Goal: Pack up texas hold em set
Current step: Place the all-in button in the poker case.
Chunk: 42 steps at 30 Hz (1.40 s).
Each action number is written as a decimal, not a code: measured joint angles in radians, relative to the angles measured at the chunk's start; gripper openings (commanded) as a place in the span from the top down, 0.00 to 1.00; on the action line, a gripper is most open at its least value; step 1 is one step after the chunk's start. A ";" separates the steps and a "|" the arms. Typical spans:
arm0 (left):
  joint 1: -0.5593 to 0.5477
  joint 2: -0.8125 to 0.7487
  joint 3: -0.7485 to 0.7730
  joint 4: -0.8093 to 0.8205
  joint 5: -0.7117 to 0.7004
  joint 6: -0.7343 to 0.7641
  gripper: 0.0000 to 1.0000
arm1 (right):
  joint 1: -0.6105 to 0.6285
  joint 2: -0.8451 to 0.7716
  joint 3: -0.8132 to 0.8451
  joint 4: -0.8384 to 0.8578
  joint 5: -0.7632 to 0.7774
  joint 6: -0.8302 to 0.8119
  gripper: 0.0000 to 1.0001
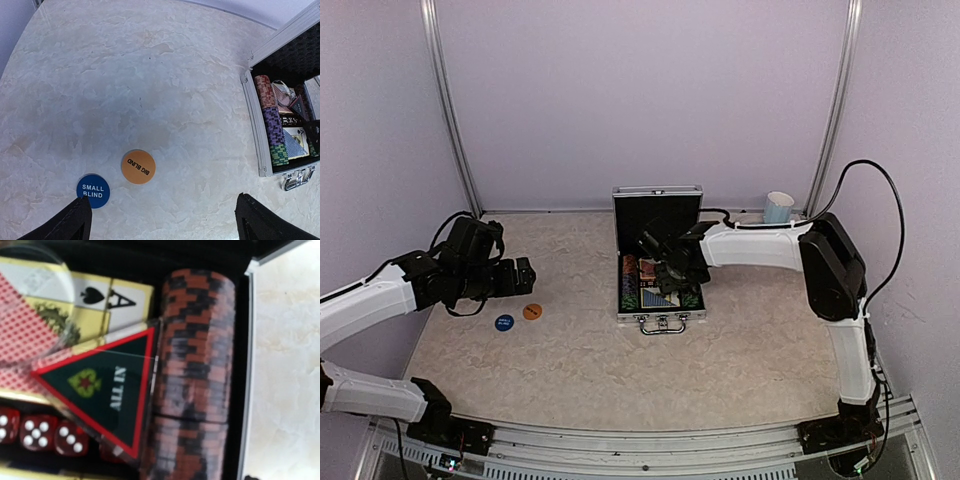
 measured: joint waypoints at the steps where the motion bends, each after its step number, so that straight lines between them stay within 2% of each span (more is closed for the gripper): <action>1: 0.000 0.000 0.000 0.000 0.000 0.000 0.01 | -0.003 0.004 0.005 -0.001 0.000 0.001 0.29; 22: 0.000 0.016 0.000 0.000 -0.004 0.000 0.01 | -0.037 0.075 0.080 -0.020 -0.005 0.000 0.29; 28: 0.000 0.016 0.000 0.000 -0.006 0.000 0.01 | -0.037 0.065 0.055 0.004 -0.011 -0.004 0.20; 35: -0.002 0.029 0.000 -0.016 -0.028 -0.004 0.01 | -0.028 -0.087 -0.125 0.081 -0.041 -0.011 0.02; 42: -0.019 0.077 -0.008 -0.082 -0.010 -0.084 0.01 | -0.019 -0.365 -0.352 0.162 -0.096 -0.008 0.01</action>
